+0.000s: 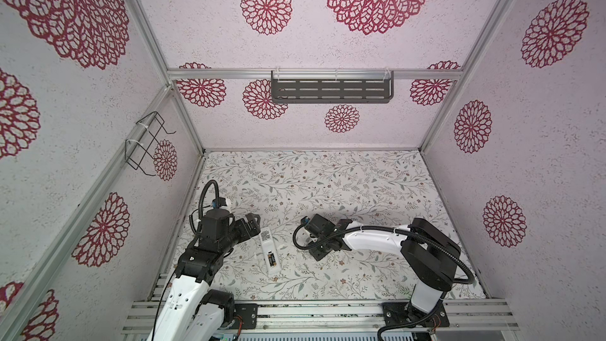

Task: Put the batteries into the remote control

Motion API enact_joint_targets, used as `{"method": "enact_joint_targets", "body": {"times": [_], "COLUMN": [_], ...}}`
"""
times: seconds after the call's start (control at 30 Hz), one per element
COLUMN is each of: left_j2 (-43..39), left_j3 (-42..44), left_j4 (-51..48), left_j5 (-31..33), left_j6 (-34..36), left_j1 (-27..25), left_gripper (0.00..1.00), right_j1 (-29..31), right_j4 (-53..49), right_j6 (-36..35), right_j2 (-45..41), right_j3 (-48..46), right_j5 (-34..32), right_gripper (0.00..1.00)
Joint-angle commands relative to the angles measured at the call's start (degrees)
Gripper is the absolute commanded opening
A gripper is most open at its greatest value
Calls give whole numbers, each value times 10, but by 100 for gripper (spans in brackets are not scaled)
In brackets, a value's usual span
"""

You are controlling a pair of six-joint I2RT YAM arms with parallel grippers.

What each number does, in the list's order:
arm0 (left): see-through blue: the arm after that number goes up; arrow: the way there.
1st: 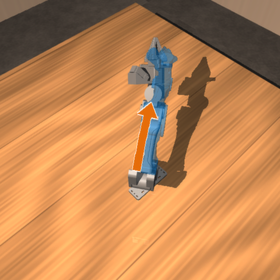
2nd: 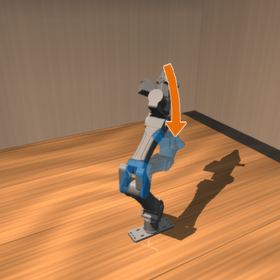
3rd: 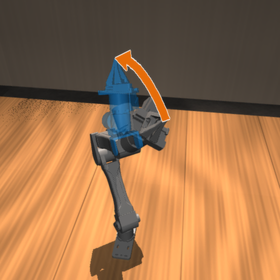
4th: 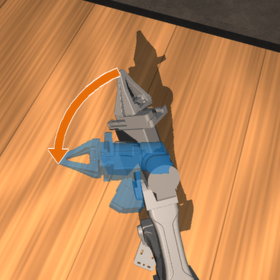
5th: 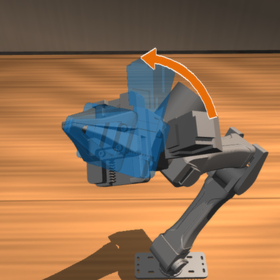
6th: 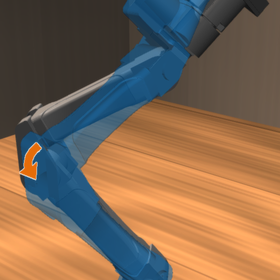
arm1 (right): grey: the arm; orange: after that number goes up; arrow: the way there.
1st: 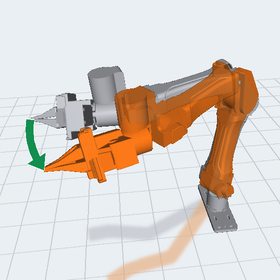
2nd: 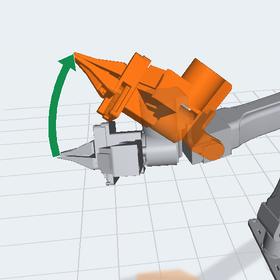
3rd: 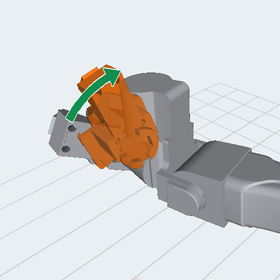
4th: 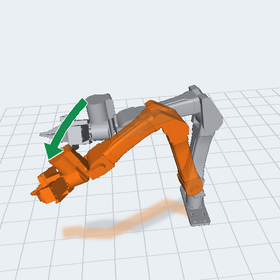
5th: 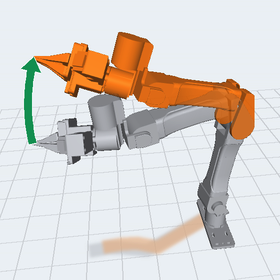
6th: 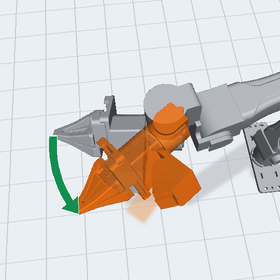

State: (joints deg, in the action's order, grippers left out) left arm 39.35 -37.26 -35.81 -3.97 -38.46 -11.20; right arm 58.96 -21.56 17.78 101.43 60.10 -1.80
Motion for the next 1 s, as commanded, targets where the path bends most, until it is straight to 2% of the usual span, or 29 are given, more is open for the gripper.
{"method": "enact_joint_targets", "body": {"times": [0.0, 0.13, 0.4, 0.57, 0.97], "left_j2": [1, 17, 41, 79, 321], "left_j3": [8, 18, 39, 65, 64], "left_j4": [19, 36, 51, 122, 357], "left_j5": [-5, -20, -12, -58, -111], "left_j6": [-6, -8, -26, -37, -20], "left_j1": [6, 14, 20, 47, 62], "left_gripper": [97, 97, 97, 98, 97], "right_j1": [12, 21, 22, 22, 24], "right_j4": [-63, -68, -56, -24, 31], "right_j6": [11, 15, 7, -7, -25], "right_j2": [5, 4, 4, -13, -93], "right_j3": [2, 7, 26, 27, -12], "right_j5": [-27, -38, -42, -14, 45], "right_gripper": [46, 36, 29, 27, 25]}}
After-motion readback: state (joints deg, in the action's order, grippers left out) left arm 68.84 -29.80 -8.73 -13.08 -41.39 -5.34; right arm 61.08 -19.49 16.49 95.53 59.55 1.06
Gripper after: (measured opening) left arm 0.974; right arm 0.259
